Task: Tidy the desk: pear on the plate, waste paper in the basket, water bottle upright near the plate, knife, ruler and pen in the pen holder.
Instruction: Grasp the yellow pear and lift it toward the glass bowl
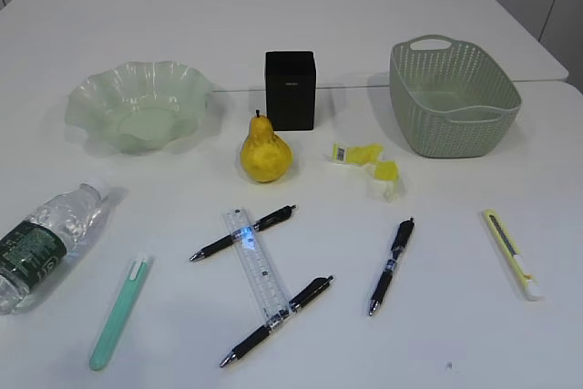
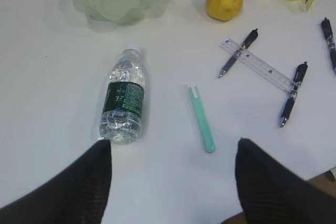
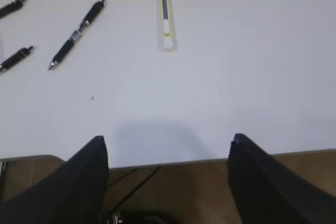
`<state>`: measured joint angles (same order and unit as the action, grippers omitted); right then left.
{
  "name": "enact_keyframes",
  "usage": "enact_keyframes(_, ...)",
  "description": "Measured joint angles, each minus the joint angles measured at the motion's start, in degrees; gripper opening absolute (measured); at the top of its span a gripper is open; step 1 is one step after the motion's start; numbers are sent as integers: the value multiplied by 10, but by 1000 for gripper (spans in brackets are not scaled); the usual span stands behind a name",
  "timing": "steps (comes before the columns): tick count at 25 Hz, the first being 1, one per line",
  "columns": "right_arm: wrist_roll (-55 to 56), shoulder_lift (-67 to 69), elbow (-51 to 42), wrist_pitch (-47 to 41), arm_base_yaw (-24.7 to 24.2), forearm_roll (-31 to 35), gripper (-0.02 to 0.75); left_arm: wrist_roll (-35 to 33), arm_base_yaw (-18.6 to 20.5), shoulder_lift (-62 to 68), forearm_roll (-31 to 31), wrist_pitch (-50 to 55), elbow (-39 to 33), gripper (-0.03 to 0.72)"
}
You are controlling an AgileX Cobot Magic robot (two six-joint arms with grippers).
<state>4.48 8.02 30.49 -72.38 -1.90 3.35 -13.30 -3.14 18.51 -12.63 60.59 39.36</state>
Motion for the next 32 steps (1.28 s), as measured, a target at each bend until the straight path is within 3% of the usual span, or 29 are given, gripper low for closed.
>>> enact_keyframes(8, 27, 138, 48, -1, 0, 22, 554, 0, 0, 144, -1, 0, 80, 519)
enact_keyframes(16, 28, 262, 90, -1, 0, 52, 554, 0, -30, 265, -3, 16, 209, 481)
enact_keyframes(24, -13, 407, 205, 4, 0, 58, 554, 0, -49, 402, -20, 55, 354, 468)
enact_keyframes(32, -21, 514, 257, 110, 0, 143, 554, 1, -103, 585, -22, 89, 508, 476)
